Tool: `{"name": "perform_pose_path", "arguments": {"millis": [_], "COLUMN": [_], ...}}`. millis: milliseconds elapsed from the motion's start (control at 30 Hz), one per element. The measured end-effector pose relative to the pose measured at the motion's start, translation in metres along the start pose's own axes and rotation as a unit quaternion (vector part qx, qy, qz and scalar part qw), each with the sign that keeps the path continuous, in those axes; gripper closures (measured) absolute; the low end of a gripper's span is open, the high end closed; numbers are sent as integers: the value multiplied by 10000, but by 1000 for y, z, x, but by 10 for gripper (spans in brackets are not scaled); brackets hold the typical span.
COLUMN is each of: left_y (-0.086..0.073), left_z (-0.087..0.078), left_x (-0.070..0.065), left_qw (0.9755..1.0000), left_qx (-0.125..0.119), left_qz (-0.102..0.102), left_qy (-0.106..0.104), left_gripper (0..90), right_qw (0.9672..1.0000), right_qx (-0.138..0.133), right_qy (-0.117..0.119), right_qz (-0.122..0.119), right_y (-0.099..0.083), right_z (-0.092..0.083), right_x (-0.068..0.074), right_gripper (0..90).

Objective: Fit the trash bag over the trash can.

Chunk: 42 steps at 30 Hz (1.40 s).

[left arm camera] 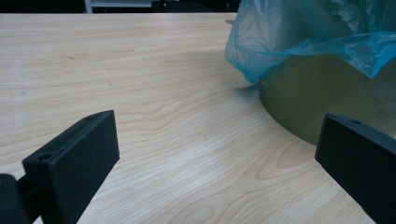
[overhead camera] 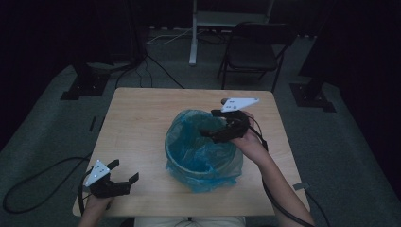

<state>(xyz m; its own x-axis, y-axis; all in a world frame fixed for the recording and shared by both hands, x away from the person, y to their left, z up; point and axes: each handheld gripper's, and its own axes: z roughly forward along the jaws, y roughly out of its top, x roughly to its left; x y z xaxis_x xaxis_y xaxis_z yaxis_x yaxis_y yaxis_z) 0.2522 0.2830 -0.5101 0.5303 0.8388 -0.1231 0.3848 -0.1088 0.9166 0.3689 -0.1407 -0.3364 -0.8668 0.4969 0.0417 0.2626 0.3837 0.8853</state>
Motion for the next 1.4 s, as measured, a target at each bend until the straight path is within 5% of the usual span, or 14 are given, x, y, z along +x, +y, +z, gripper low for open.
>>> {"name": "perform_pose_path", "arguments": {"millis": [33, 200, 367, 667, 933, 967, 1033, 1067, 1100, 1133, 1267, 1333, 1367, 1400], "left_y": [0, 1, 1, -1, -3, -4, -4, -5, -5, -5, -9, -13, -14, -16], "left_z": [-1, -3, -5, -6, -9, -10, -13, -14, -15, -17, -27, -34, -37, -40], "left_x": [1, 2, 4, 5, 8, 9, 10, 11, 11, 11, 12, 15, 17, 19], "left_qw": [10000, 10000, 10000, 10000, 9999, 9998, 9998, 9998, 9997, 9996, 9991, 9989, 9988, 9987], "left_qx": [8, -29, -2, 18, 69, 55, 70, 84, 106, 123, 233, 248, 273, 275], "left_qz": [-6, -26, -12, -11, -31, -50, -46, -44, -16, 15, 175, 166, 123, 101], "left_qy": [45, 63, 81, 91, 144, 160, 194, 202, 223, 238, 308, 365, 395, 424], "left_gripper": [2, 2, 2, 2, 2, 2, 2, 2, 2, 2, 2, 2, 2, 2], "right_qw": [9996, 9977, 9955, 9868, 9759, 9698, 9671, 9614, 9614, 9563, 9470, 9449, 9400, 9400], "right_qx": [-218, -474, -691, -964, -1163, -1226, -1258, -1309, -1309, -1276, -1225, -1213, -1178, -1178], "right_qy": [-117, -421, -515, -1004, -1498, -1751, -1831, -2035, -2035, -2257, -2555, -2602, -2697, -2697], "right_qz": [102, 250, 404, 825, 1079, 1176, 1239, 1309, 1309, 1348, 1515, 1575, 1723, 1723], "right_y": [-8, -26, -36, -86, -119, -133, -139, -151, -151, -165, -187, -193, -205, -205], "right_z": [-11, -29, -39, -60, -85, -95, -99, -105, -105, -111, -118, -120, -123, -123], "right_x": [-3, -8, -11, -12, -13, -12, -12, -11, -11, -9, -8, -8, -8, -8], "right_gripper": [130, 131, 131, 130, 130, 130, 130, 130, 130, 130, 130, 130, 130, 130]}}
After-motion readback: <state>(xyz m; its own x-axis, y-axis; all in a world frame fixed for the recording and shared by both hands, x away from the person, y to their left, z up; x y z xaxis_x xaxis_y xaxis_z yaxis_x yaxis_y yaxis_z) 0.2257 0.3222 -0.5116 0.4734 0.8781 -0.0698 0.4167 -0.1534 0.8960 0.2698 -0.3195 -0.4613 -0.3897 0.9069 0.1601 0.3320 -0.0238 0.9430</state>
